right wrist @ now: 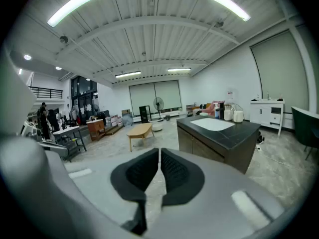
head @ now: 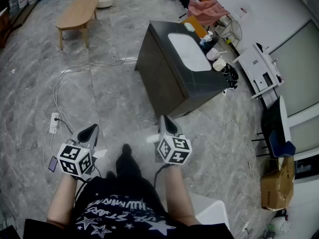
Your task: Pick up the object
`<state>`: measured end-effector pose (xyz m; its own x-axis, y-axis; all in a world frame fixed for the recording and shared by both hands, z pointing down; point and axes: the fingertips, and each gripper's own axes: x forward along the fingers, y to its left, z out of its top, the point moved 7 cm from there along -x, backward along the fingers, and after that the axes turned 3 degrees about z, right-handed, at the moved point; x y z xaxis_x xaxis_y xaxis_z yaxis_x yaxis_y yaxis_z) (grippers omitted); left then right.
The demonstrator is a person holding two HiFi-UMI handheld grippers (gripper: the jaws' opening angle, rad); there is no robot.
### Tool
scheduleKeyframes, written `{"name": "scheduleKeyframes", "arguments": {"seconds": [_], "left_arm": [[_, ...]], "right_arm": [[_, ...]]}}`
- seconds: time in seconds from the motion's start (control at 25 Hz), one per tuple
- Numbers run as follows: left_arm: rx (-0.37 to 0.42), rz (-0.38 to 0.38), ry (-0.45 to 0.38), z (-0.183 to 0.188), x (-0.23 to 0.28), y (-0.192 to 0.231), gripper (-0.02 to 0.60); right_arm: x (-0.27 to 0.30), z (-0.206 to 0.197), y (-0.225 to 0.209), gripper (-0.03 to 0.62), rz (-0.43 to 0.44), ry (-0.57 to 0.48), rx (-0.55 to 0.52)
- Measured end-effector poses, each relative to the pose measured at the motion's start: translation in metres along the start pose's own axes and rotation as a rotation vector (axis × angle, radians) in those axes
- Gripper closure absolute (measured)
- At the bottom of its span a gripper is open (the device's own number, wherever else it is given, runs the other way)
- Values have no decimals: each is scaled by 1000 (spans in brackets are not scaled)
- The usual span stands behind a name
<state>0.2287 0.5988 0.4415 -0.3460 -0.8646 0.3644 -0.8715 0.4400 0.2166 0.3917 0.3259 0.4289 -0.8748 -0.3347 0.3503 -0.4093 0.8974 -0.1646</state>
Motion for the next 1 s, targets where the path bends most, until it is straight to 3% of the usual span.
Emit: {"name": "scheduleKeyframes", "arguments": {"seconds": [0.48, 0.72, 1.0], "left_arm": [[-35, 17, 39, -14, -6, 13, 572], [-30, 19, 20, -6, -9, 26, 572], [-34, 34, 29, 2, 6, 40, 572]], "right_arm": [[7, -7, 16, 576, 7, 23, 0], [17, -3, 24, 577, 4, 13, 0], [48, 16, 27, 577, 57, -13, 12]]}}
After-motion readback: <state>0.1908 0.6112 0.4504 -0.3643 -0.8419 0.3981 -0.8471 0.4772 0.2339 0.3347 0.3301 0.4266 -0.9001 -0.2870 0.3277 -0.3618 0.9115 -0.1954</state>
